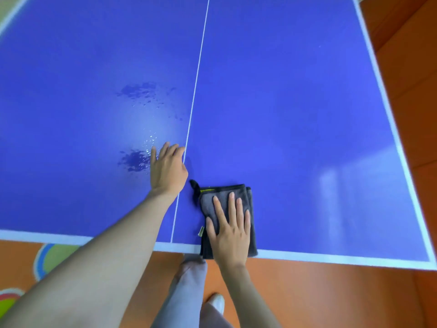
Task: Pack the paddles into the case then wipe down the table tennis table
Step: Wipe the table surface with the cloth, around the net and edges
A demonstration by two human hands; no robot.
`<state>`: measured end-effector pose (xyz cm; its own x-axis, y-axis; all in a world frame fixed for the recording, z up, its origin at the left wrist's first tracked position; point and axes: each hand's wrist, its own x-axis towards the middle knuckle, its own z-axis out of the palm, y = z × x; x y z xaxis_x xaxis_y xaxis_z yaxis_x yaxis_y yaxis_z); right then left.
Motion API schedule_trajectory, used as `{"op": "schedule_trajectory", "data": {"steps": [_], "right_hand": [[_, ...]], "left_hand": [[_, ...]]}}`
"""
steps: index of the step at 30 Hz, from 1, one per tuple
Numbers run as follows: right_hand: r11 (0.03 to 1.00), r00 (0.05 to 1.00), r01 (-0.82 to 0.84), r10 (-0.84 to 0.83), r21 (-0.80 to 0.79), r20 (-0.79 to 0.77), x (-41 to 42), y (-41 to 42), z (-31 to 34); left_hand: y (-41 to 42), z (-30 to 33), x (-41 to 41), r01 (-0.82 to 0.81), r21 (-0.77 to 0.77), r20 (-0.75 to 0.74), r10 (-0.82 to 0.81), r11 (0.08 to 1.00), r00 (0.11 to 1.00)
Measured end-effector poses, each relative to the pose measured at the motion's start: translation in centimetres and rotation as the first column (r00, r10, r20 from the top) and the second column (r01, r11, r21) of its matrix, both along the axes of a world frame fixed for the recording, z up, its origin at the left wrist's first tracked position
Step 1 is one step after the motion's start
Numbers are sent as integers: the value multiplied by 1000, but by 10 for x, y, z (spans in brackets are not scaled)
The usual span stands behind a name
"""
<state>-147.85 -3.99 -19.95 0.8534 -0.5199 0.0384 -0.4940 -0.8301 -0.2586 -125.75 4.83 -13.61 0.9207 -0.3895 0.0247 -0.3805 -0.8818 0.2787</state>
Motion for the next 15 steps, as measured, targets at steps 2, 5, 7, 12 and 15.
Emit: {"op": "schedule_trajectory", "data": {"steps": [2,5,7,12,15], "right_hand": [[1000,1000,9,-10,-12,-2,8,-5,1],[999,1000,28,-28,-28,-2,39,-22,-1],[998,999,37,-38,-43,-14,69,-36,-4],[995,996,87,-88,-42,-11,168,-90,-8],[996,996,88,-89,-33,-11,224,-130,-6]], "left_hand": [[-5,-8,4,10,-35,41,-9,999,999],[-12,-19,16,59,-41,64,-56,997,996],[-19,-26,31,92,-55,84,-87,994,993],[-42,-32,66,27,-110,50,-22,994,998],[-55,-28,70,-81,-115,75,90,990,993]]}}
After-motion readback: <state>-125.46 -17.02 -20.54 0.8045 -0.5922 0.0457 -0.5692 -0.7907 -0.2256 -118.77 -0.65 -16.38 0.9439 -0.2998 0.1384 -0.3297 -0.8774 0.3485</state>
